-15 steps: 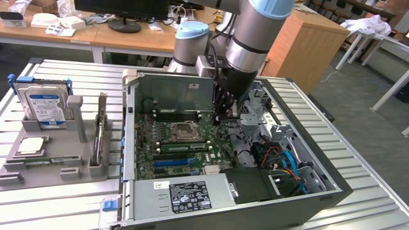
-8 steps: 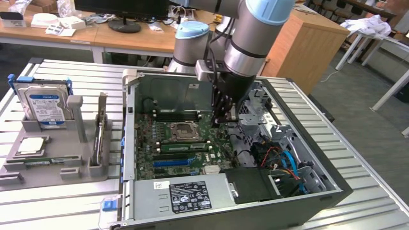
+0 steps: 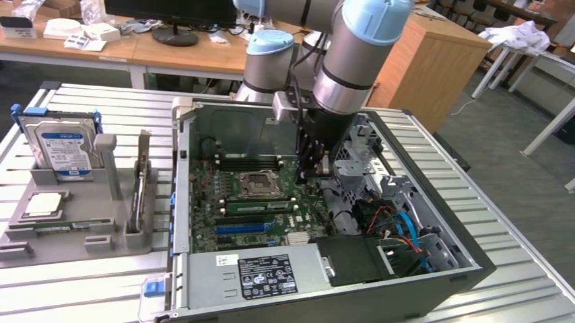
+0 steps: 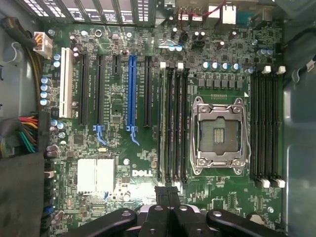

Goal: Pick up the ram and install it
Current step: 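Press down the ram until it locks into place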

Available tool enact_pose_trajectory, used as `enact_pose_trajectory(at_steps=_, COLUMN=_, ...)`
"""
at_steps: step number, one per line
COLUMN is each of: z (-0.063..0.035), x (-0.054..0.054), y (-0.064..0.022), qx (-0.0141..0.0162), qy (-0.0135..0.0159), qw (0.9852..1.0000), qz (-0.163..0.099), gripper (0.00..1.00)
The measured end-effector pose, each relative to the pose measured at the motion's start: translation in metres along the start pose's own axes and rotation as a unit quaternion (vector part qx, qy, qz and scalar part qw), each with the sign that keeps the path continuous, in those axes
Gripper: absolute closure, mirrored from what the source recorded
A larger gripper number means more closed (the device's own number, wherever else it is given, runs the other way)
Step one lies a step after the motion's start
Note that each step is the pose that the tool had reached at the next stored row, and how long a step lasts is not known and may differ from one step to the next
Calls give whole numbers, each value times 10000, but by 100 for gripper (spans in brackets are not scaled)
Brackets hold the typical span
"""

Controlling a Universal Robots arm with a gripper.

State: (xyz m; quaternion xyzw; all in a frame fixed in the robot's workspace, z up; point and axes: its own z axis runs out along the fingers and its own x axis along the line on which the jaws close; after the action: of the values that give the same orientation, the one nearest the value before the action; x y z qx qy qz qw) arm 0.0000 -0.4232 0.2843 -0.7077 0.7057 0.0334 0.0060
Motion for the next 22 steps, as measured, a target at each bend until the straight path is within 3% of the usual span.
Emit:
enact_pose_trajectory(at_steps=15, z=190, x=11, y=-7, qx=0, qy=0, qw=10000, qz=4, gripper=89)
enact_pose_trajectory(at_steps=22, z=199, x=6, y=-8, qx=1, qy=-2, qw=10000, qz=5, gripper=89)
